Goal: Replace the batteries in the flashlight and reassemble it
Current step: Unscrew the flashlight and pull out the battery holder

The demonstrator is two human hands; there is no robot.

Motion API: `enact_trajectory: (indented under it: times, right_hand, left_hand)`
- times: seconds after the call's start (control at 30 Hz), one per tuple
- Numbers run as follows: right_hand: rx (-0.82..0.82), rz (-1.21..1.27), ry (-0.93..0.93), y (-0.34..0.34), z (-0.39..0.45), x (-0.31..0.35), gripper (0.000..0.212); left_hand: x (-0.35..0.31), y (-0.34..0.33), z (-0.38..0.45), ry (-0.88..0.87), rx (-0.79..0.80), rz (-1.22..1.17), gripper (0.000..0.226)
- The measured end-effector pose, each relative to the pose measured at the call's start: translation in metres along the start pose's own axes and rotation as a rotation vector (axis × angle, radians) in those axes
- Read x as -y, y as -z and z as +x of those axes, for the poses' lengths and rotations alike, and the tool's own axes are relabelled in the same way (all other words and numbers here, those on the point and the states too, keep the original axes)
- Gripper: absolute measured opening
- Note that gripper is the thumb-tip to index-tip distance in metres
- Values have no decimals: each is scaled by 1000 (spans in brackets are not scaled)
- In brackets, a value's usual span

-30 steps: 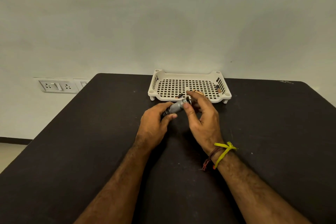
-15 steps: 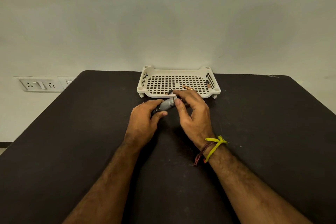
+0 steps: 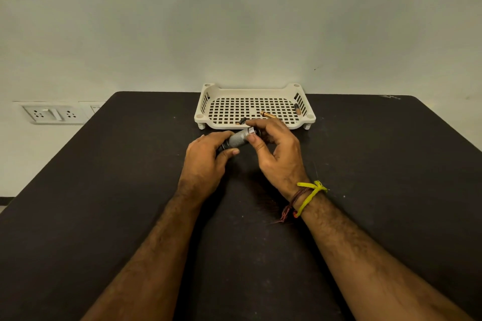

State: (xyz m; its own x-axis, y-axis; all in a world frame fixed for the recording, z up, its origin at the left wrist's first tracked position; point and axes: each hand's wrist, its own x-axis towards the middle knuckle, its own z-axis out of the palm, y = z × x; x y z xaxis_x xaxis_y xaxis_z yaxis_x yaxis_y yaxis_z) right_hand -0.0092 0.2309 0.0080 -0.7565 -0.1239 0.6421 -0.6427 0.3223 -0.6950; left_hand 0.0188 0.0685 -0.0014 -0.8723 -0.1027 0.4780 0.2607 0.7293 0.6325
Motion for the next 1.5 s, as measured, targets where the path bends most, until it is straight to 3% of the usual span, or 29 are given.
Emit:
enact_trajectory:
  times: [0.1, 0.17, 0.23, 0.33, 0.47, 0.57, 0.73, 0.9, 1.03, 1.5]
  right_hand:
    - [-3, 15, -87, -2, -1, 2, 36]
    - [-25, 21, -148, -3, -1, 0, 27]
    - [-15, 39, -122, -1, -1, -3, 17]
    - [25, 30, -27, 0, -1, -2, 27]
    - [-53, 22, -119, -4, -2, -4, 24]
    - [-30, 34, -51, 0, 0, -7, 17]
    - [-8, 91, 85, 0, -1, -4, 32]
    - [-29, 154, -45, 0, -11, 0, 41]
    - [-140, 68, -66, 0, -16, 6, 16]
    - [-105, -70, 220, 4, -13, 19, 39]
  left_hand:
    - [-1, 1, 1, 16, 24, 1, 36]
    - [-1, 1, 1, 14, 45, 20, 35]
    - [-1, 1, 2, 29, 60, 36, 35]
    - [-1, 1, 2, 49, 54, 0, 36]
    - [-1, 2, 2, 37, 58, -2, 35]
    - [-2, 1, 3, 50, 75, 4, 38]
    - [-4, 4, 2, 9, 56, -47, 39]
    - [-8, 7, 0, -12, 68, -48, 39]
    - [-12, 8, -1, -31, 91, -27, 39]
    - [-8, 6, -1, -74, 85, -54, 43]
